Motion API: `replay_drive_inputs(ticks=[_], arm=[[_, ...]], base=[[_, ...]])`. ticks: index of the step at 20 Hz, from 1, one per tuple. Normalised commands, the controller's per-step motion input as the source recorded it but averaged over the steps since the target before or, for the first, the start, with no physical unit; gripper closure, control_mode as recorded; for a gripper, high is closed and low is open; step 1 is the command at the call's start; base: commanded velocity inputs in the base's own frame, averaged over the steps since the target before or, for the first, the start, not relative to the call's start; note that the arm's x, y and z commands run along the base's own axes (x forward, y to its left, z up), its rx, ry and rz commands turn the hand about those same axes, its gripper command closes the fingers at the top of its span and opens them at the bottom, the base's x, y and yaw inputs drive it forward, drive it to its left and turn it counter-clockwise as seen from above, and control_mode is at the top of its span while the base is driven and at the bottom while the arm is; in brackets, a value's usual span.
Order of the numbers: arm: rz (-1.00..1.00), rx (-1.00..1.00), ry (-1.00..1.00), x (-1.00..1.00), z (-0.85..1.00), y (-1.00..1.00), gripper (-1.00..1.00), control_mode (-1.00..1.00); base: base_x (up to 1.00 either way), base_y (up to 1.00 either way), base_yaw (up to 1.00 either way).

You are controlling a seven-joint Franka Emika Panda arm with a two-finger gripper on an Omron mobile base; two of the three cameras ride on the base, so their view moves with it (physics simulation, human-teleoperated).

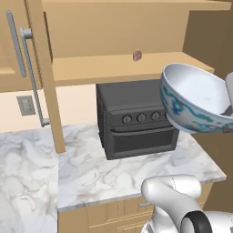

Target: Pick the mug and place it in the sink. Pick the bowl and place it in the open cabinet and then close the cabinet.

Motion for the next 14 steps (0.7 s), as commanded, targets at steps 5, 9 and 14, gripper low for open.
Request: replay_drive_inputs(ticks=[5, 9, 14], arm=[[0.00, 0.00, 0.00, 0.00, 0.00, 0.00, 1.00, 1.00], [0.00, 0.00, 0.00, 0.00, 0.00, 0.00, 1.00, 1.00], [0.00, 0.00, 0.00, 0.00, 0.00, 0.00, 1.00, 1.00]], base=[[0.41, 0.00, 0.00], [0.38, 0.00, -0.10], [0.33, 0.00, -0.20]])
